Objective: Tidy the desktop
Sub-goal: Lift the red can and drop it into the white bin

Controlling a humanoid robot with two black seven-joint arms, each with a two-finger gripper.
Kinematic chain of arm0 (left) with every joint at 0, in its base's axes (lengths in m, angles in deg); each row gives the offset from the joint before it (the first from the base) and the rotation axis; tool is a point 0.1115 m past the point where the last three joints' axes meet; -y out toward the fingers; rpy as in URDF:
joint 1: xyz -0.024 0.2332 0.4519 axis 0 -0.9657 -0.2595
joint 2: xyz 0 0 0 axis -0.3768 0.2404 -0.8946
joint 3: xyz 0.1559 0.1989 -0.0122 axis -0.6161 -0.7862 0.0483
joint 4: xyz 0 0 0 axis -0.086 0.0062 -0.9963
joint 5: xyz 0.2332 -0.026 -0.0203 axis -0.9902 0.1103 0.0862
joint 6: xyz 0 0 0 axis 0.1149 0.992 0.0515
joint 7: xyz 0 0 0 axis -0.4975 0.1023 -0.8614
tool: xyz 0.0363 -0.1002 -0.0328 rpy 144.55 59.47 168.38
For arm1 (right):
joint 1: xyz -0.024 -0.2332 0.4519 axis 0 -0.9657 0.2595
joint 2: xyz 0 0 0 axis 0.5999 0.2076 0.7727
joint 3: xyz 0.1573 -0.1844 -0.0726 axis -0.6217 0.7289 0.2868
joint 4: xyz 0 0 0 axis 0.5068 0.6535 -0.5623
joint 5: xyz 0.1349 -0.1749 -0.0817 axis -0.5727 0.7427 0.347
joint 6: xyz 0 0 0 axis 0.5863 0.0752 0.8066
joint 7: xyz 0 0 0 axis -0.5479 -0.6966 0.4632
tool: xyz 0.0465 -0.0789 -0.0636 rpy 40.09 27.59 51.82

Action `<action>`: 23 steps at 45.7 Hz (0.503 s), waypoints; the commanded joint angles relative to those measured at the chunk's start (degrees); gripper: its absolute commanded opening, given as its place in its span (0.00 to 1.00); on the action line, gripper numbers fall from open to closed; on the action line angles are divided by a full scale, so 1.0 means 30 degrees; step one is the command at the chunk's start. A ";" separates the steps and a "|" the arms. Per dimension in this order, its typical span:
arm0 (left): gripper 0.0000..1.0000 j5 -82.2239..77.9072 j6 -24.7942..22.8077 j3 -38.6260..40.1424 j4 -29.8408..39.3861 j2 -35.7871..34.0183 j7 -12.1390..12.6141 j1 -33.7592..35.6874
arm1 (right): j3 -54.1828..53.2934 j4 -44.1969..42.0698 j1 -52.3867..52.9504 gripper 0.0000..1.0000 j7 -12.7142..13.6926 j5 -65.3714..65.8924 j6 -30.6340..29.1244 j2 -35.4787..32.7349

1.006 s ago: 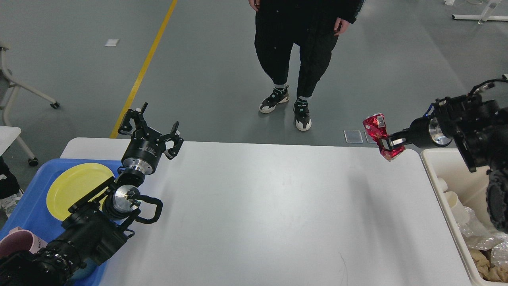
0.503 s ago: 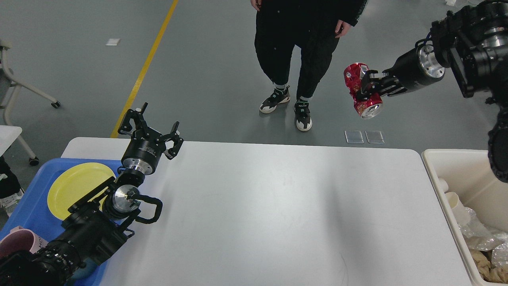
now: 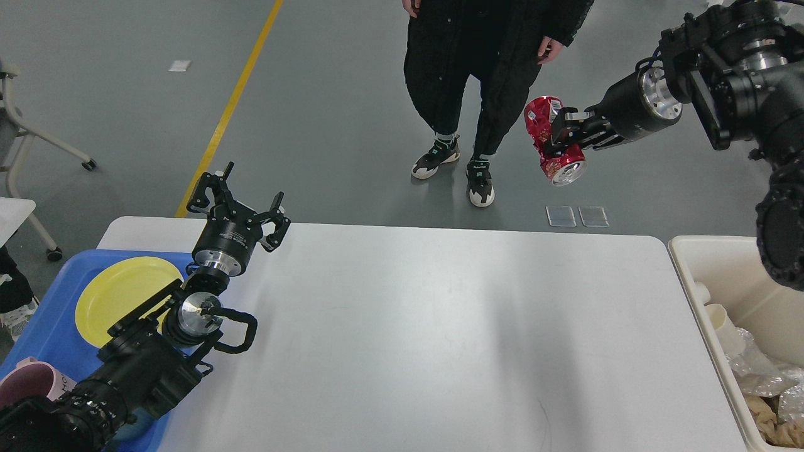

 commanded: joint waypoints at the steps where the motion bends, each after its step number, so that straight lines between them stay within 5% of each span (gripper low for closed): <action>1: 0.96 0.0001 0.0000 0.0000 -0.0006 -0.0001 0.0001 0.0002 | -0.0347 0.2332 0.1597 0.00 0.0644 -0.0093 0.0001 -0.0081; 5: 0.96 0.0001 0.0029 0.0000 -0.0006 -0.0001 0.0001 0.0002 | -0.0845 0.6544 0.4114 0.00 0.2164 -0.0152 0.0001 -0.0782; 7: 0.96 0.0001 0.0000 0.0000 -0.0006 -0.0001 0.0000 0.0002 | -0.1080 1.0349 0.6104 0.00 0.3802 -0.0181 0.0001 -0.1689; 10: 0.96 0.0001 0.0029 0.0000 -0.0006 -0.0001 0.0001 0.0002 | -0.1403 1.5301 0.8742 0.00 0.6817 -0.0152 0.0001 -0.3037; 14: 0.96 0.0001 0.0000 0.0000 -0.0006 -0.0001 0.0001 0.0002 | -0.1754 2.1105 1.1089 0.00 1.1388 -0.0152 0.4087 -0.4415; 17: 0.96 0.0001 0.0000 0.0000 -0.0006 -0.0001 0.0001 0.0002 | -0.2105 2.4389 1.2145 0.00 1.3822 -0.0152 0.5879 -0.5177; 23: 0.96 0.0001 0.0000 0.0000 -0.0006 -0.0001 0.0000 0.0002 | -0.2194 2.8205 1.2998 0.00 1.5294 -0.0152 0.7580 -0.5590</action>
